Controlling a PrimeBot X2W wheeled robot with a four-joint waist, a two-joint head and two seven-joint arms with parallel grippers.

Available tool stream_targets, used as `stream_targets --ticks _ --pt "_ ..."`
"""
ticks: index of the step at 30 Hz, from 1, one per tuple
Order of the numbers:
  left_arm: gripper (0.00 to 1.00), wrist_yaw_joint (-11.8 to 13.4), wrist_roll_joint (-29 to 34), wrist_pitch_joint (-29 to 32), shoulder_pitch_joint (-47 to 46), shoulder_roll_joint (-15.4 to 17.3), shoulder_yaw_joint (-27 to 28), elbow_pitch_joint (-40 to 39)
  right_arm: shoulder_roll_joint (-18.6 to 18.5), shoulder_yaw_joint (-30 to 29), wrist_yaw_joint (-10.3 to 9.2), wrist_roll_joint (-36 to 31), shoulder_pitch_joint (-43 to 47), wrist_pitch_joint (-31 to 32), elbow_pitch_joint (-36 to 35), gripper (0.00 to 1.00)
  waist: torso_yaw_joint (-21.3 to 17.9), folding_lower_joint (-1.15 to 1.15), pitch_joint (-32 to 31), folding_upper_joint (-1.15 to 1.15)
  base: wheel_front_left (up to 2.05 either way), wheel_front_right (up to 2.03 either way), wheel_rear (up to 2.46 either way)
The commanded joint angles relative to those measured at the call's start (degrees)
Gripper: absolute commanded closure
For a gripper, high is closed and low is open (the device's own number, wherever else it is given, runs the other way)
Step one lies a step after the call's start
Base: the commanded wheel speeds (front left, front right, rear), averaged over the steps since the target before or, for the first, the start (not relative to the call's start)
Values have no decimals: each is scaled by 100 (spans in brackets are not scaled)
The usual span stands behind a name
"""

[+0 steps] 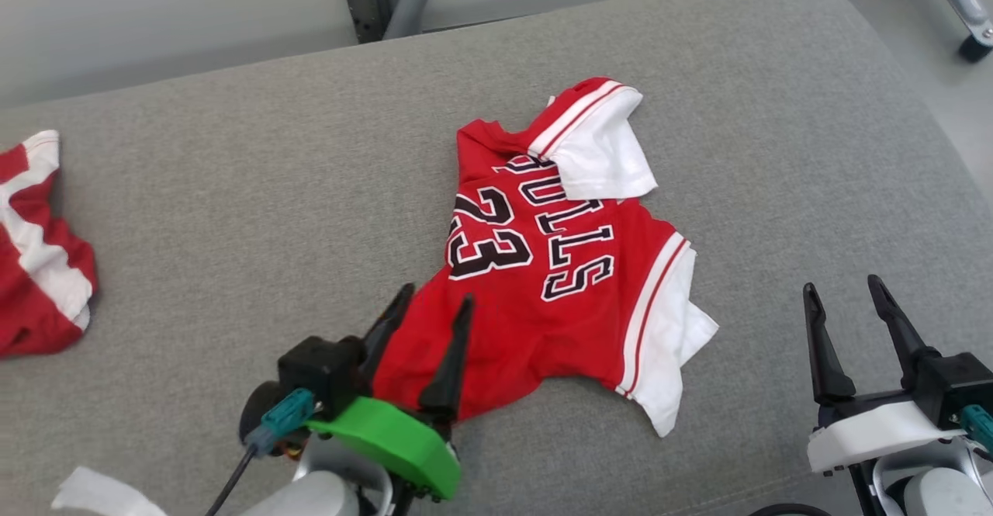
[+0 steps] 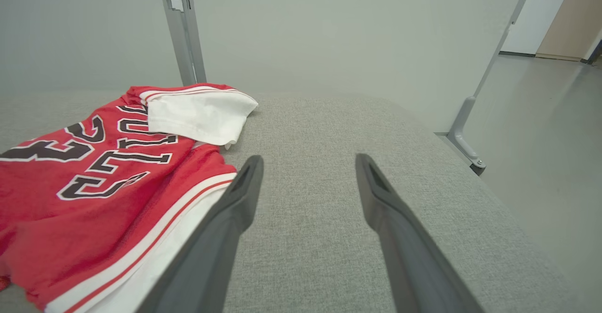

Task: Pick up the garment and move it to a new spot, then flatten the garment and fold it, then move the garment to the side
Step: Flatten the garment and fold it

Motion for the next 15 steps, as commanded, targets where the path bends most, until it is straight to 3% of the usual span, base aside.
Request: stream_targets --ticks 1,4,7,11,15 --pt "0 149 157 -42 174 98 117 -20 -6 -39 -6 -55 91 -16 -32 0 404 0 -293 69 0 0 0" --pt "0 507 778 -41 636 352 588 -153 -38 -143 -6 -98 223 -16 -65 0 613 0 -460 69 0 0 0" --pt "0 541 1254 -41 1211 419 1088 -257 -51 -290 -7 -137 394 -16 -88 0 816 0 -647 69 0 0 0" --pt "0 362 1856 -41 2039 332 1722 -214 -40 -434 -6 -165 667 -16 -48 0 1004 0 -853 69 0 0 0" --pt "0 -67 2411 -35 2725 217 2277 -26 -21 -558 -6 -190 871 -16 74 0 1126 0 -993 69 0 0 0"
